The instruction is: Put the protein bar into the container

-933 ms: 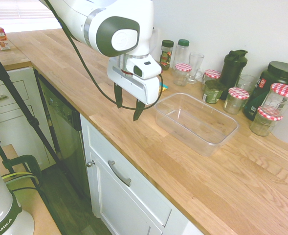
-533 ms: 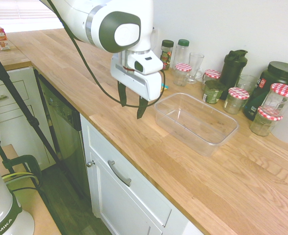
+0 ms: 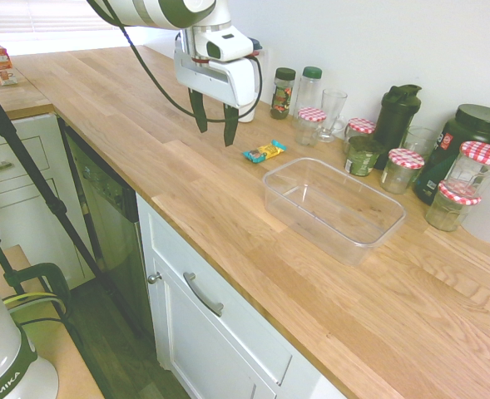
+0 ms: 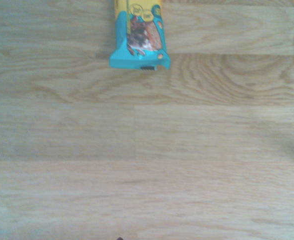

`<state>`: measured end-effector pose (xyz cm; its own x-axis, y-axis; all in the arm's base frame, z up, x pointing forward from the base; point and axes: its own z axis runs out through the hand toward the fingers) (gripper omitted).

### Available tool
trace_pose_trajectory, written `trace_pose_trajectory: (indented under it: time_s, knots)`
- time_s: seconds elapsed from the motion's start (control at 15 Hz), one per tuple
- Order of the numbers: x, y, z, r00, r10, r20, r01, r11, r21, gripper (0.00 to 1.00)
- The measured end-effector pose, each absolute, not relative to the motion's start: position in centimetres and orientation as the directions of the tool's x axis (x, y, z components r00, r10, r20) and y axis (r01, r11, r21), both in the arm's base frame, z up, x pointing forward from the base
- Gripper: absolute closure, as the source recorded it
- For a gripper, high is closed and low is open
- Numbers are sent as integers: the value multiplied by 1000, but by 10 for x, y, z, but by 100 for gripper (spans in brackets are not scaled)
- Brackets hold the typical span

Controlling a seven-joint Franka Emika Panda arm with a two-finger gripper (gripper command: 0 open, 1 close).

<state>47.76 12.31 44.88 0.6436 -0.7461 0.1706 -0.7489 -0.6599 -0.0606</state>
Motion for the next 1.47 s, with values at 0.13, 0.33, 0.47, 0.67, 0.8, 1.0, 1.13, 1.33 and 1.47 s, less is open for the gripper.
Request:
trace_pose_trajectory:
  time_s: [0.13,0.33,0.47,0.67,0.8,1.0,1.13,1.33,1.47]
  knots:
    - [497,137,436,627,-761,169,-765,-642,-51,0]
    - [523,147,420,609,-776,164,-779,-624,-62,0]
    - [535,150,419,594,-788,161,-789,-610,-74,0]
    - [550,146,408,594,-787,168,-789,-610,-71,0]
    - [559,144,395,595,-786,166,-789,-611,-63,0]
    - [570,145,384,597,-786,163,-788,-612,-63,0]
    - [576,147,380,598,-785,163,-787,-613,-70,0]
    - [581,145,374,594,-788,162,-790,-609,-69,0]
    - [585,142,371,590,-791,160,-793,-605,-67,0]
